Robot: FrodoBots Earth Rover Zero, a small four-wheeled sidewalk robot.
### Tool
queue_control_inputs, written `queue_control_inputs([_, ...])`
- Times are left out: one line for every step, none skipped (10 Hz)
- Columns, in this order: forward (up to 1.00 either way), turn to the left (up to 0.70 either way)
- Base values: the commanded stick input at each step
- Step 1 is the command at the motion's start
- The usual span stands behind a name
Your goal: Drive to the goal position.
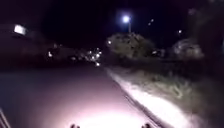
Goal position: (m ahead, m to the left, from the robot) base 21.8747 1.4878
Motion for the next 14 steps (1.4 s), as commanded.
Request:
queue_control_inputs([0.7,0.29])
queue_control_inputs([0.7,0.14])
queue_control_inputs([0.7,0.0])
queue_control_inputs([0.7,0.0])
queue_control_inputs([0.7,0.0])
queue_control_inputs([0.7,0.0])
queue_control_inputs([0.7,0.27])
queue_control_inputs([0.7,0.35])
queue_control_inputs([0.7,0.35])
queue_control_inputs([0.7,0.32])
queue_control_inputs([0.7,0.24])
queue_control_inputs([0.7,0.16])
queue_control_inputs([0.7,0.08])
queue_control_inputs([0.7,0.0])
